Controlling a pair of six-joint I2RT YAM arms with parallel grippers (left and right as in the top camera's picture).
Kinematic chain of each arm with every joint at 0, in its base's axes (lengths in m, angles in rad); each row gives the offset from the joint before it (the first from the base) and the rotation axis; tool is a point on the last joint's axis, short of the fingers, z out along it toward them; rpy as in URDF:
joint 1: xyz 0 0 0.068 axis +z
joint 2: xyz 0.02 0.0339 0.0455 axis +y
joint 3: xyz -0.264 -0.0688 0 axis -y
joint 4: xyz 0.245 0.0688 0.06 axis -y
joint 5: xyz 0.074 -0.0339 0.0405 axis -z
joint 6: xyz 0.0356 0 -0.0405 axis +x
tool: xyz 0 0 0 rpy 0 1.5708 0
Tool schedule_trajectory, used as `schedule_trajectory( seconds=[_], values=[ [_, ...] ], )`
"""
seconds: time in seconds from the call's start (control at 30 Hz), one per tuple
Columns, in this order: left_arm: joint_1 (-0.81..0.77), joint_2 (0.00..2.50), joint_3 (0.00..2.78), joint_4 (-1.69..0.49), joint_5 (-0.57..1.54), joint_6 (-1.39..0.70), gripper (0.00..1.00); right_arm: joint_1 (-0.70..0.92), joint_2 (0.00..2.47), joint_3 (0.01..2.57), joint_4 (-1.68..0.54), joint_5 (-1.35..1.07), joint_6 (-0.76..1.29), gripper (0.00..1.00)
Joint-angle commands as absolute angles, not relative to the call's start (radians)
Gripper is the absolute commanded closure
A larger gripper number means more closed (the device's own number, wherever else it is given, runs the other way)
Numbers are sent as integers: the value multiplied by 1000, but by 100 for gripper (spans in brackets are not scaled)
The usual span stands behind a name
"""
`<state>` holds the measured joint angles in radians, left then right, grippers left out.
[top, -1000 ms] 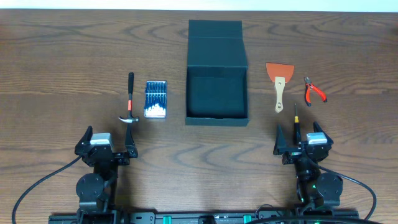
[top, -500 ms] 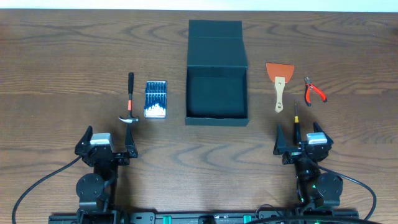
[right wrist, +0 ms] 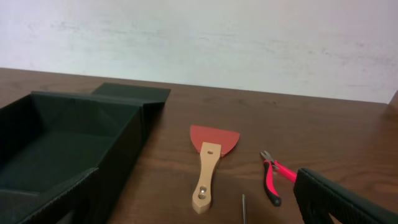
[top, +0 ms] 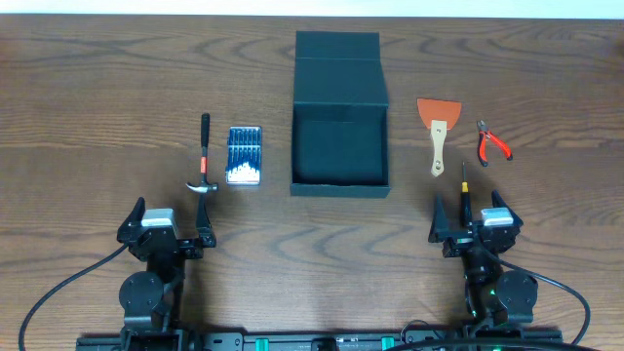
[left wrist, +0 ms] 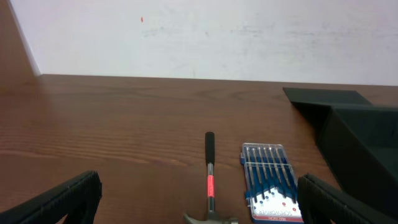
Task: Pack container
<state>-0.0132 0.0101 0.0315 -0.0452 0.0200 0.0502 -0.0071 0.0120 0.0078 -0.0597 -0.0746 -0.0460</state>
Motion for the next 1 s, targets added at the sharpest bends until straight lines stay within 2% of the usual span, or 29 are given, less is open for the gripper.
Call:
schedule_trajectory(
  seconds=[0.0, 0.27, 0.5, 0.8, 0.87, 0.97],
  values=[
    [-8, 4, 4, -67, 18, 60, 1, 1, 7, 6, -61, -72, 9, 1],
    [-8, 4, 4, -67, 18, 60, 2, 0, 107, 105, -145, 2, 73, 1],
    [-8, 4, 4, -67, 18, 60, 2, -6, 574, 506, -208, 34, 1, 1],
    [-8, 4, 4, -67, 18, 60, 2, -6, 1330, 1436, -931, 2, -5, 1],
    [-8, 4, 4, -67, 18, 60, 2, -6, 1451, 1589, -1045, 3, -5, 1],
    [-8, 4, 4, -67, 18, 60, 2, -6, 1576, 1716, -1103, 4, -6, 1]
  ],
)
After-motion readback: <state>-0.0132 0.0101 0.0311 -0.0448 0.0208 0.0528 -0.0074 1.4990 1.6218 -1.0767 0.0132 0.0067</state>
